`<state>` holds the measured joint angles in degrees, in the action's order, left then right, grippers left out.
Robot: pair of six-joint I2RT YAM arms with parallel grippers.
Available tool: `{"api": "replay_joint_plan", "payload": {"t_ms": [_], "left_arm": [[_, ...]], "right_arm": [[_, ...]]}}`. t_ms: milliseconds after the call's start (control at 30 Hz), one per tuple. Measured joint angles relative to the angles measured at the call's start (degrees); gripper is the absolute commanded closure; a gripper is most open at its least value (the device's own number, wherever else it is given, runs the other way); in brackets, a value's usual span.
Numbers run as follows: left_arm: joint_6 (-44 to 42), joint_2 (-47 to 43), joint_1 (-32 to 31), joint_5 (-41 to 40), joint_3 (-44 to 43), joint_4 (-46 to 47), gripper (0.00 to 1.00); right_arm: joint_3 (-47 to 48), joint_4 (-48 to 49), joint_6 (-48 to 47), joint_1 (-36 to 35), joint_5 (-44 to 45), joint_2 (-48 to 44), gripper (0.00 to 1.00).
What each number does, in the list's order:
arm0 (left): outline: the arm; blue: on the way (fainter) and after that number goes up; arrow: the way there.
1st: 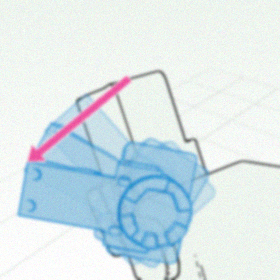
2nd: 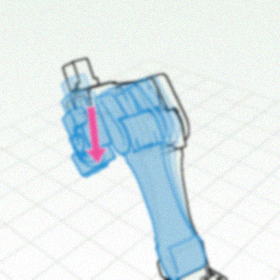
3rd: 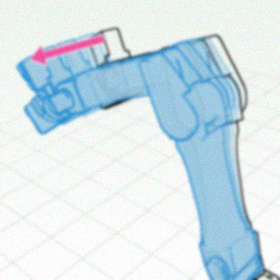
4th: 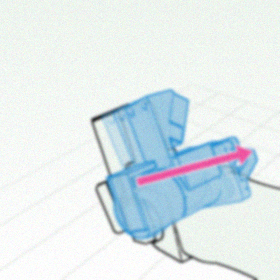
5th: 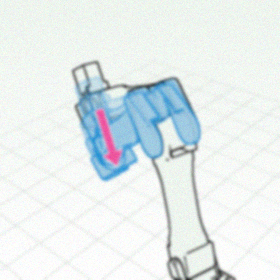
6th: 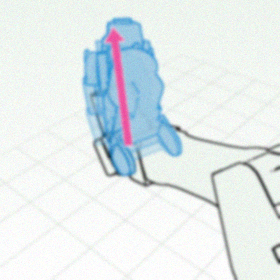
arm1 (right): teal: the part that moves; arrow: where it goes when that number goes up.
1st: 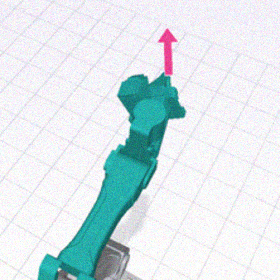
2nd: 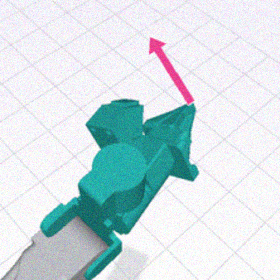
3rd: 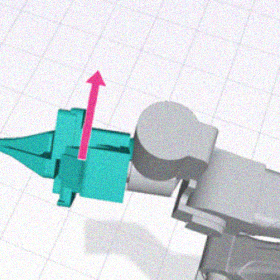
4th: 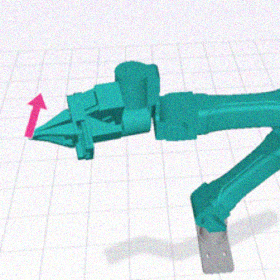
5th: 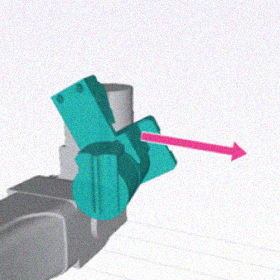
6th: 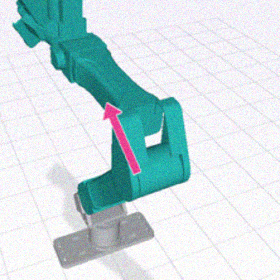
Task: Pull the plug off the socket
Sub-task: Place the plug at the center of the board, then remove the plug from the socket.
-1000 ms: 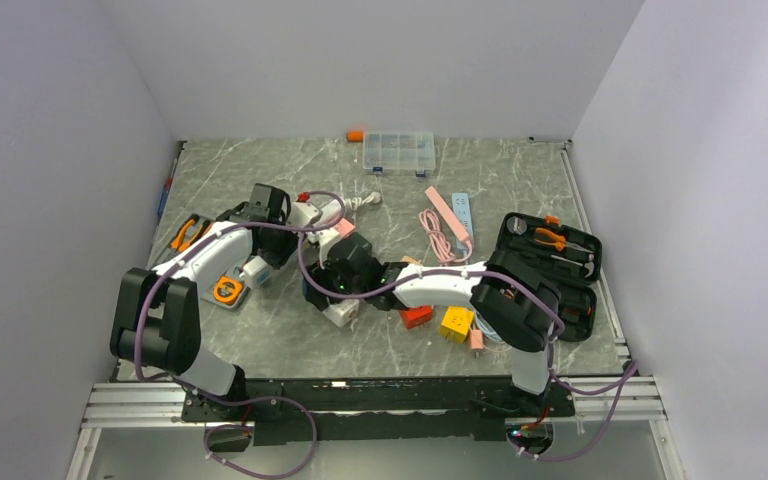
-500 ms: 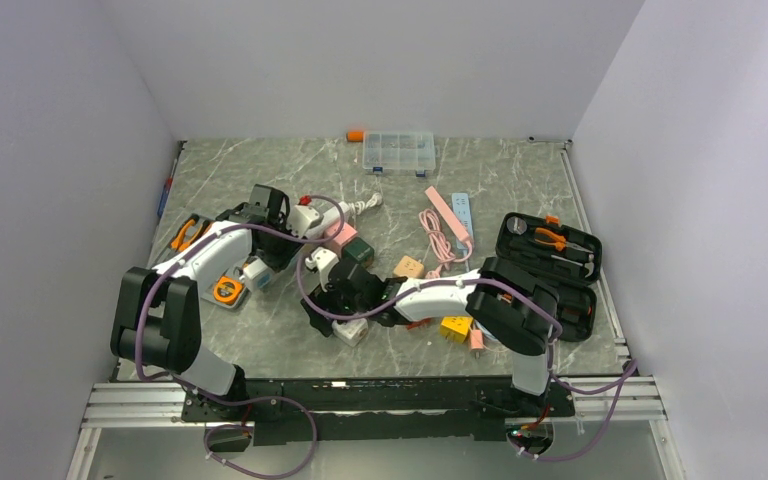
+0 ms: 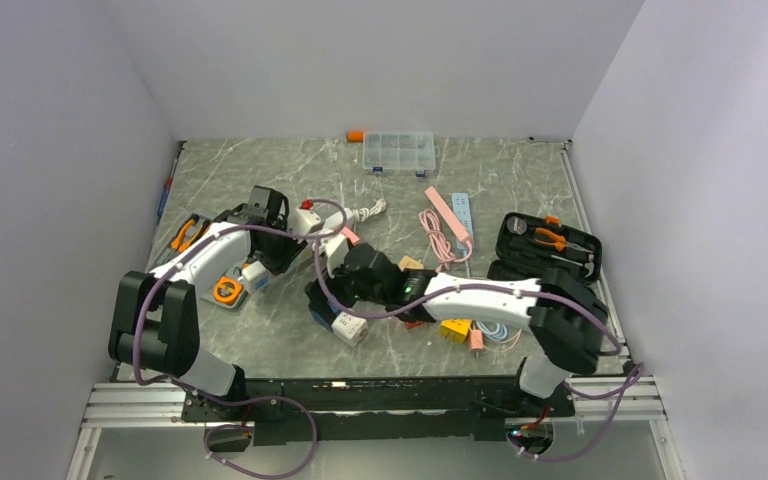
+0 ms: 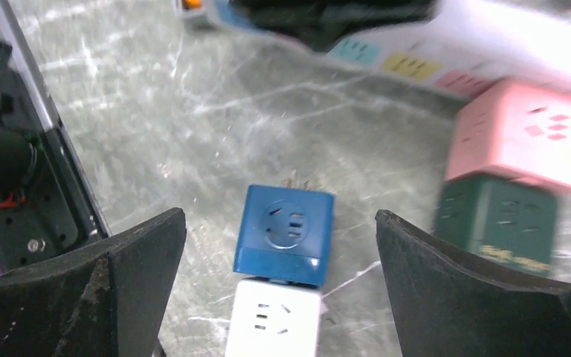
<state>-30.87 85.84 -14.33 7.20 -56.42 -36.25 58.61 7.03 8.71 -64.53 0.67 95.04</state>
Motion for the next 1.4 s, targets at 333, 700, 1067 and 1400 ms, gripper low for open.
{"api": "replay_joint_plan", "payload": {"t_ms": [333,700,1067,1400], "left_arm": [[0.2,-0.6,0.0,0.2,0.0,-1.3,1.00],[0.1,-1.0,0.0,0.0,0.0,-1.7,1.00],[0.1,-1.1,0.0,0.1,0.0,-1.8,1.00],[0.1,-2.6,0.0,0.1,0.3,-2.9,1.00]], "right_arm": [[0.9,-1.0,-1.2,17.0,-1.1,-3.8,0.00],[3.0,2.1,-3.4,17.2,0.2,8.2,0.00],[6.8,5.4,-3.2,17.2,-0.8,13.9,0.00],[13.4,5.4,-2.5,17.6,-2.8,21.1,0.00]]}}
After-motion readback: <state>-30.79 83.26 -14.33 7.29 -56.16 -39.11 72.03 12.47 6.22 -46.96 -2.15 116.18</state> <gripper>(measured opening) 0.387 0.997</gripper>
